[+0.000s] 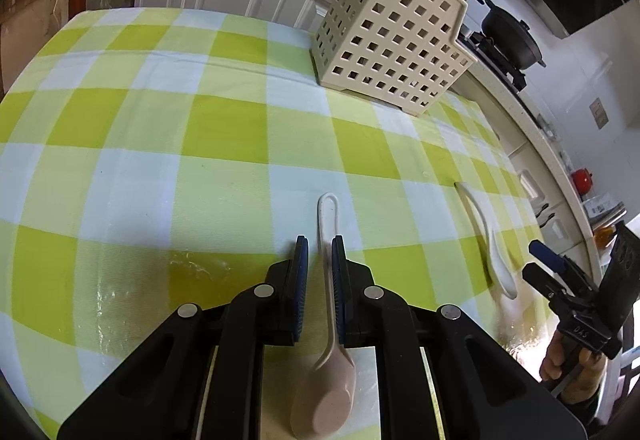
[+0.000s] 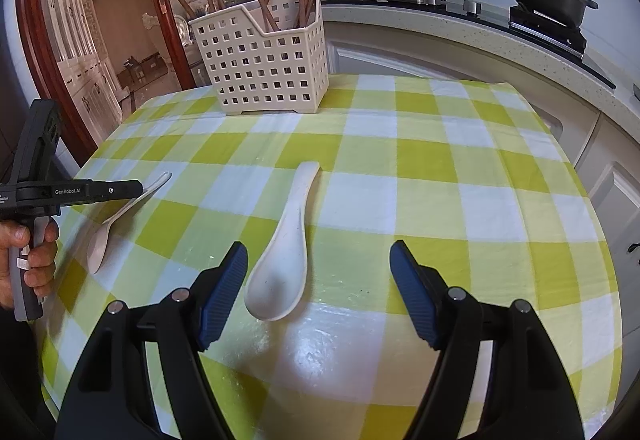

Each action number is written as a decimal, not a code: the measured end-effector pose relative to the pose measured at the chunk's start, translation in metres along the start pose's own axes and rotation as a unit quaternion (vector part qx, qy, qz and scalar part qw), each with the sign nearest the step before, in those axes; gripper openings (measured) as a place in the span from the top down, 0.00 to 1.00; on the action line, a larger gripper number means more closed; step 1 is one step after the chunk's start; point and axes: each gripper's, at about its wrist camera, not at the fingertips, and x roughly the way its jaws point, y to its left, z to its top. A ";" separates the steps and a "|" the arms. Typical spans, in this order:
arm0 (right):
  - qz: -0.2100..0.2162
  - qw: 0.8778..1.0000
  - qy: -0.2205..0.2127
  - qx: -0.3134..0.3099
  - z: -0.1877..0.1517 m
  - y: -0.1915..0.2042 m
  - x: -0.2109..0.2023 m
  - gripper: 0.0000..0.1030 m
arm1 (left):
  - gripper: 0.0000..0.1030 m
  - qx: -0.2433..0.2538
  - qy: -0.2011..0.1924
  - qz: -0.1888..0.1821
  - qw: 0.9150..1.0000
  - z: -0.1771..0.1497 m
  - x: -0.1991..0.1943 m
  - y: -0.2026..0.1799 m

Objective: Organize utensils
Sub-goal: 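Close the left tool on the handle of a white spoon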

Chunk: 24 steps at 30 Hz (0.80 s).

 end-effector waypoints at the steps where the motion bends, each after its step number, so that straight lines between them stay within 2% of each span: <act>1: 0.000 1.000 0.000 0.001 0.000 -0.001 0.000 0.31 | 0.91 -0.004 0.000 -0.006 1.000 0.000 -0.001 0.001; 4: -0.001 1.000 0.000 0.001 0.000 -0.001 0.001 0.31 | 0.91 -0.012 -0.001 -0.023 1.000 0.000 -0.004 0.005; 11: 0.001 1.000 0.002 -0.004 -0.001 0.002 0.001 0.31 | 0.91 -0.008 0.004 -0.031 0.999 -0.002 -0.002 0.002; 15: 0.001 1.000 0.002 -0.004 -0.001 0.003 0.000 0.31 | 0.91 0.002 0.013 -0.023 1.000 -0.004 0.004 -0.001; 24: 0.001 1.000 0.000 -0.012 0.003 0.008 0.002 0.31 | 0.93 0.019 0.006 -0.002 1.000 -0.006 0.006 -0.009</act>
